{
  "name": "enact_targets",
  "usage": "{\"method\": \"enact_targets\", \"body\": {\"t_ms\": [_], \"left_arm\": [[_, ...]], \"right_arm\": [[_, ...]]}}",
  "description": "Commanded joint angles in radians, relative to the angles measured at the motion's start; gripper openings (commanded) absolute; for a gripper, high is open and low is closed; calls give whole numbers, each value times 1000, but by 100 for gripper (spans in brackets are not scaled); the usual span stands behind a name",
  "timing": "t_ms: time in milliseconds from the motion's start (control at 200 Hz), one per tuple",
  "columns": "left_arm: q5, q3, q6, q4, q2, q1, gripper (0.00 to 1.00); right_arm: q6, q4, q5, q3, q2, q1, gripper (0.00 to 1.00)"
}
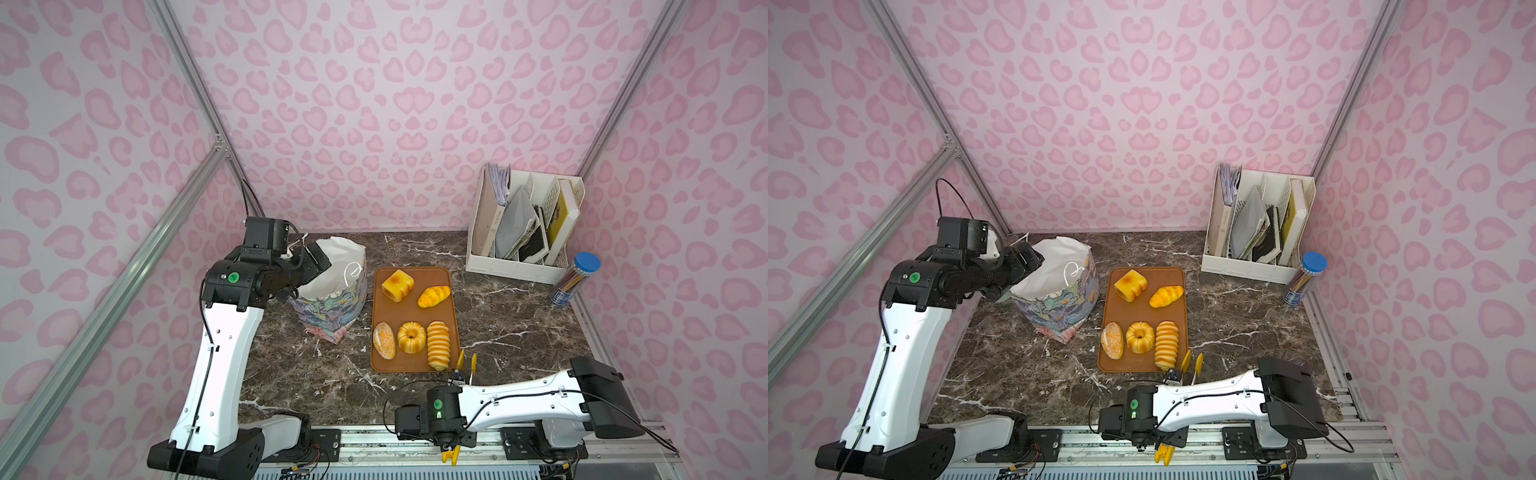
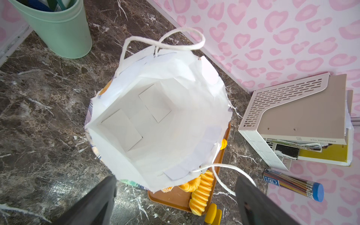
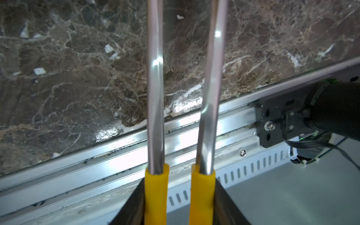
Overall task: Pack bread into a paper bag
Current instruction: Pick up the fake bread from the plate.
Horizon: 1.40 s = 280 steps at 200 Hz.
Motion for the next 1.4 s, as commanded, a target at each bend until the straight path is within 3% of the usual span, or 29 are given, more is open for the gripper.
{"method": "enact_targets", "body": {"t_ms": [0,585,1395], "left_arm": [[-6,0,17,13,-2,0,98],[8,-17,19,14,2,1,98],[36,-5,16,25,23,0,98]], "right_arm": [[27,-37,23,51,38,15,55],[81,-77,24,150,69,90,56],[-30,-77,94,268,114,94,57]]}}
